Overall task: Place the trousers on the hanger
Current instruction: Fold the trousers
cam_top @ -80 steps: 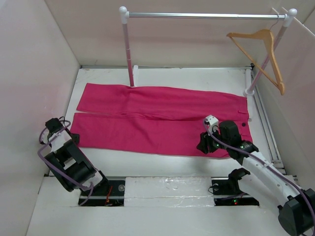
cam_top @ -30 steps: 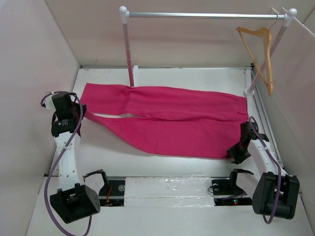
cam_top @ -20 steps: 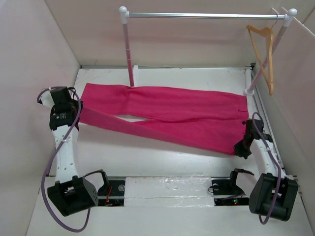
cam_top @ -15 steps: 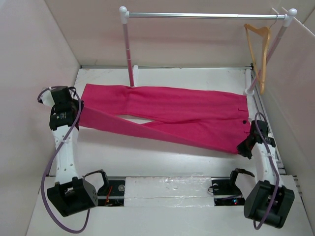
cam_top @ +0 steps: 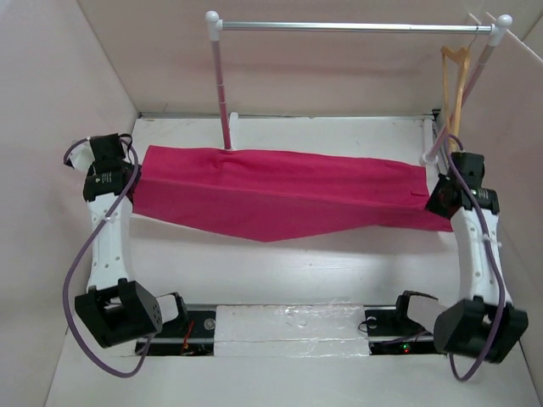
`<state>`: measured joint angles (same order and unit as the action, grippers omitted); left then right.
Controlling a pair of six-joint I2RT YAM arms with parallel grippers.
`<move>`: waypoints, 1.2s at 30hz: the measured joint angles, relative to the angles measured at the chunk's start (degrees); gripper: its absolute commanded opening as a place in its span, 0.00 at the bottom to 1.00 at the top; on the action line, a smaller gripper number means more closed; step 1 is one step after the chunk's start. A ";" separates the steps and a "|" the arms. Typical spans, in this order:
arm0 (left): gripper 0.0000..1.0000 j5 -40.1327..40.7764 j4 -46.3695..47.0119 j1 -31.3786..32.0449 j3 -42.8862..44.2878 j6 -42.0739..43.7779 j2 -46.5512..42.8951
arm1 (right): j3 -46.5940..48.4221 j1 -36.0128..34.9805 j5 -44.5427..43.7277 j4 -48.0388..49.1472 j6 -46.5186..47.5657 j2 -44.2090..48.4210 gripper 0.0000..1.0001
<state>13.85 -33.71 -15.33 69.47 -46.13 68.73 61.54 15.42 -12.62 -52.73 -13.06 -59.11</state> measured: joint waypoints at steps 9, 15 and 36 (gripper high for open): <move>0.00 1.44 6.40 0.50 4.09 1.66 7.74 | 10.95 -6.05 0.17 11.30 5.05 -25.33 0.00; 0.00 3.72 9.03 1.60 15.63 4.76 23.85 | 23.17 -9.88 -0.31 17.66 7.67 -39.36 0.00; 0.83 10.08 11.19 3.72 27.43 17.27 38.47 | 26.29 -4.57 6.12 32.13 10.73 -51.15 0.73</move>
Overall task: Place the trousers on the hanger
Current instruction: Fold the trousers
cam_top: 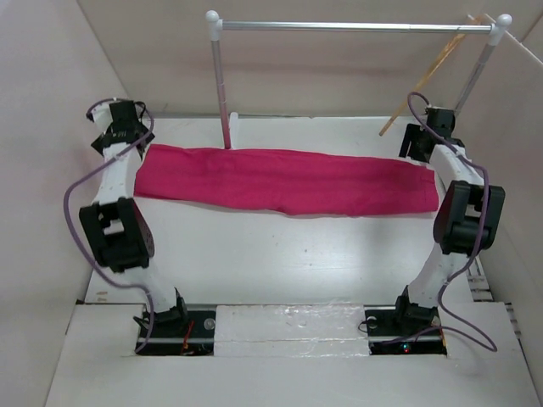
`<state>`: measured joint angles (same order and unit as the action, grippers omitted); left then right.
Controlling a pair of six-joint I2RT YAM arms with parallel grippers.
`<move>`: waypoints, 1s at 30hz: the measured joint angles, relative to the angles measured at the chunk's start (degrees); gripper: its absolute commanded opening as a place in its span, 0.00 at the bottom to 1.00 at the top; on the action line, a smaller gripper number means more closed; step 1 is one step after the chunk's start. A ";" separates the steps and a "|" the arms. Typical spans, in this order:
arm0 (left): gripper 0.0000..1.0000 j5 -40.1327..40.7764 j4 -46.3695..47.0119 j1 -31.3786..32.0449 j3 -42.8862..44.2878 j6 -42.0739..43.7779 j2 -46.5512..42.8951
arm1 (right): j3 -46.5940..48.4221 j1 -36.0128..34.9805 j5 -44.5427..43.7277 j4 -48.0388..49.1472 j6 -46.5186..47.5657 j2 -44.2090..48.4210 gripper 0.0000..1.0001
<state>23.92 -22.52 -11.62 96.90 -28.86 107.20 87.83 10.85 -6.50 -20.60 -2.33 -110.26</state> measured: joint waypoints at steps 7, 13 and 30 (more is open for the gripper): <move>0.82 -11.98 4.37 -2.43 -32.33 -2.86 -22.56 | -15.72 1.84 13.81 2.16 0.96 12.94 0.73; 0.82 -21.18 5.51 -3.72 -36.46 -6.03 -13.14 | -31.52 9.18 19.26 3.45 -0.57 21.20 0.73; 0.00 -24.70 13.44 -3.50 -33.68 -12.92 -2.69 | -42.88 12.59 27.06 22.32 -15.56 15.76 0.00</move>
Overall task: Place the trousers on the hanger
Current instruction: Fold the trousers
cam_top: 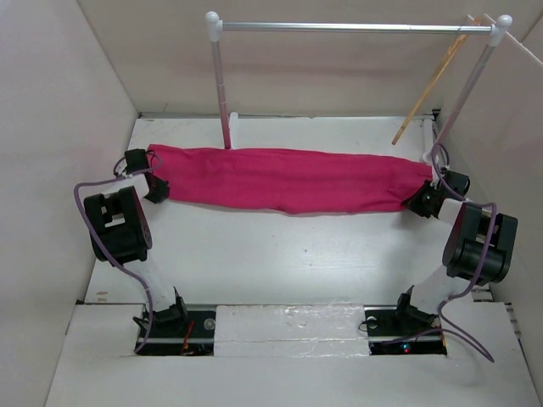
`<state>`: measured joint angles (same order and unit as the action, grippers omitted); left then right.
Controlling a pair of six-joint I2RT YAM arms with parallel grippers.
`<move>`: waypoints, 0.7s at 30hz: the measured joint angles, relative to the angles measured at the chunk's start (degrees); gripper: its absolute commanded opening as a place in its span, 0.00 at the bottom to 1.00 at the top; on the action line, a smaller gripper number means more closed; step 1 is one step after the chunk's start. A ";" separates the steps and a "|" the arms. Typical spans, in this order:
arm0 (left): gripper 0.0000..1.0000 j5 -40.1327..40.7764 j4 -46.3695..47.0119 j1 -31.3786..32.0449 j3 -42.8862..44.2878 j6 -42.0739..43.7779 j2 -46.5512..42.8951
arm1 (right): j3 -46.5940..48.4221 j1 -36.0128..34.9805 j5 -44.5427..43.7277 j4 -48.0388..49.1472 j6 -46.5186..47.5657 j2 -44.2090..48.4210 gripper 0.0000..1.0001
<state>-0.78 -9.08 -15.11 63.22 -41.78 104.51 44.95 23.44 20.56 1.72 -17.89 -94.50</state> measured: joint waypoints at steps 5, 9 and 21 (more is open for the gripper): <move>0.00 4.42 -2.75 0.52 1.09 0.50 -0.02 | -0.24 -0.11 -2.38 -2.75 0.63 3.08 0.00; 0.00 9.62 -5.70 0.76 -0.48 1.31 -2.45 | -3.63 2.16 -2.23 -7.58 3.82 11.85 0.00; 0.81 18.88 -18.25 -0.35 -12.50 1.70 -26.12 | -12.04 11.47 -2.80 -25.05 14.34 43.23 0.85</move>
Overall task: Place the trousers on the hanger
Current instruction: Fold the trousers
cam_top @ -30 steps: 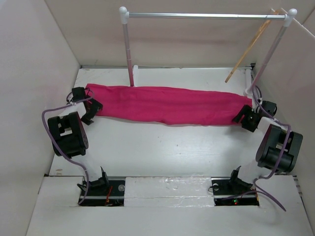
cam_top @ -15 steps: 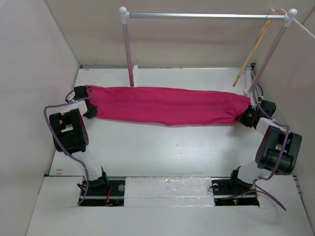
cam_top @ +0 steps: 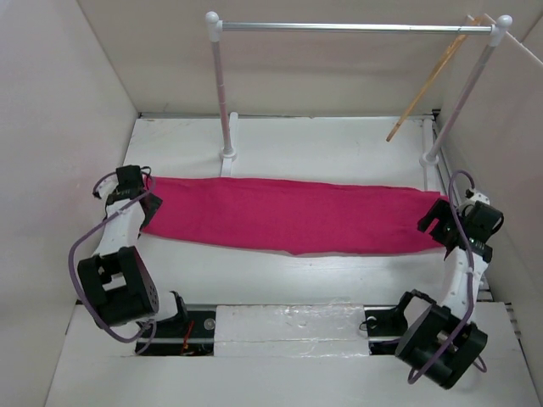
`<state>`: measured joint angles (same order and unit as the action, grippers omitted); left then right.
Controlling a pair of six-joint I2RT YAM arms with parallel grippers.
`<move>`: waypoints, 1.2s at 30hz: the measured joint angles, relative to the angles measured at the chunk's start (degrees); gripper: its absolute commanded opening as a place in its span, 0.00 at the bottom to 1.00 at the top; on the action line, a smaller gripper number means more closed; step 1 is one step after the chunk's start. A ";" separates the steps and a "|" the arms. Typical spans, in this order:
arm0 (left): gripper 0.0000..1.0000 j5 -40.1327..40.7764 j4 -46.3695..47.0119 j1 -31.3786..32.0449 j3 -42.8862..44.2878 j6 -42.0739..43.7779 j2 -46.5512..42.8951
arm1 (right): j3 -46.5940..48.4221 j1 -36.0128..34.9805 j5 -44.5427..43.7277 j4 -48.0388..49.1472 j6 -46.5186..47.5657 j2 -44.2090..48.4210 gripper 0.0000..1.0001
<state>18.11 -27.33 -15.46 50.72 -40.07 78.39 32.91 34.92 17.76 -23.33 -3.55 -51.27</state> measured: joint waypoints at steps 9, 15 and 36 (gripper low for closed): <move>0.05 -7.87 0.79 9.62 2.64 -1.27 -9.07 | -2.80 12.94 3.56 -4.28 5.75 -7.50 0.91; 0.00 -19.32 7.41 18.34 -1.75 -0.24 -15.98 | -6.84 13.60 5.35 1.27 3.98 -10.54 0.92; 0.00 -20.35 13.31 48.54 -3.82 0.72 -6.34 | 13.88 -5.55 5.44 -7.52 3.87 11.34 0.00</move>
<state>-2.24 -14.02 33.08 46.89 -39.35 72.05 46.78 29.36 23.20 -30.85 0.32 -39.92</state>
